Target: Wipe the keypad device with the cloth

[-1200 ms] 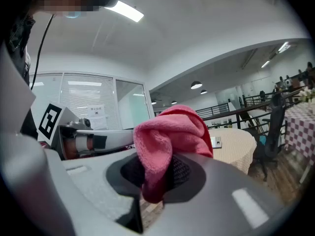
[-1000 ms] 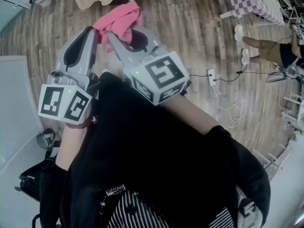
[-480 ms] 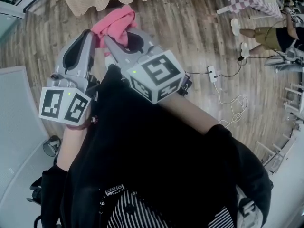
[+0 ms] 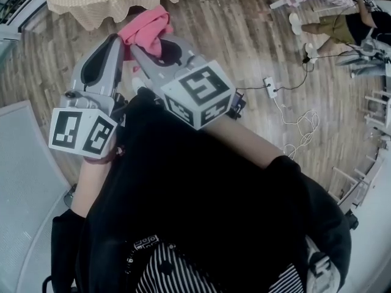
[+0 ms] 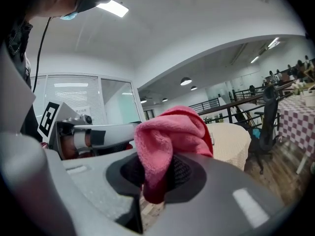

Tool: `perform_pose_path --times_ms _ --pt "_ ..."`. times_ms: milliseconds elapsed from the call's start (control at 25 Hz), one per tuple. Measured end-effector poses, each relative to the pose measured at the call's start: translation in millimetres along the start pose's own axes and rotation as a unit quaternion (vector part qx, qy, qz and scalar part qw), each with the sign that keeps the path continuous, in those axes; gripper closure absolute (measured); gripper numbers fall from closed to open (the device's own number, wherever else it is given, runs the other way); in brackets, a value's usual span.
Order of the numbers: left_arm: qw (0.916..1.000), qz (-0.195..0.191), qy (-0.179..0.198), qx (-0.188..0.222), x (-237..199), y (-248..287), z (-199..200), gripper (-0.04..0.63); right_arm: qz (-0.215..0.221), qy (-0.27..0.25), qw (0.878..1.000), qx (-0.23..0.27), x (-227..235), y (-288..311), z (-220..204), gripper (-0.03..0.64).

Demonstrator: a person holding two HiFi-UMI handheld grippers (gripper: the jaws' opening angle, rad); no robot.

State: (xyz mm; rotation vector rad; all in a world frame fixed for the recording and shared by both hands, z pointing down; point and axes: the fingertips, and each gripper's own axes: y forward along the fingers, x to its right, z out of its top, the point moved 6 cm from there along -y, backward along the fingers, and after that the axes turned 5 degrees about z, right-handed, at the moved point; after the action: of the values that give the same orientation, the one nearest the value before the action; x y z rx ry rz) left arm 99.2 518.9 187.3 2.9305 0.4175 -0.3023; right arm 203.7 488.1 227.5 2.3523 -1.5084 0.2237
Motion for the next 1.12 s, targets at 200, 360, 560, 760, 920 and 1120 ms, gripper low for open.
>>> perform_pose_path --times_ms 200,360,560,760,920,1120 --pt "1.0 -0.006 -0.006 0.001 -24 28 0 0.601 -0.006 -0.007 1.0 0.001 22 23 6 0.543" --pt "0.9998 -0.016 -0.008 0.007 -49 48 6 0.601 -0.024 -0.003 1.0 0.008 40 48 14 0.543" --pt "0.9988 -0.046 -0.014 -0.001 -100 82 23 0.601 -0.041 -0.001 0.999 -0.001 54 106 31 0.543" --pt "0.9976 -0.067 -0.016 -0.006 -133 101 44 0.601 -0.062 0.0 0.998 -0.001 60 138 51 0.541" --pt "0.9968 -0.079 -0.012 -0.009 -143 103 41 0.601 -0.067 0.004 0.998 -0.003 56 152 48 0.541" --pt "0.9968 -0.075 -0.023 -0.011 -195 94 42 0.601 -0.069 0.0 0.998 -0.006 39 200 45 0.541"
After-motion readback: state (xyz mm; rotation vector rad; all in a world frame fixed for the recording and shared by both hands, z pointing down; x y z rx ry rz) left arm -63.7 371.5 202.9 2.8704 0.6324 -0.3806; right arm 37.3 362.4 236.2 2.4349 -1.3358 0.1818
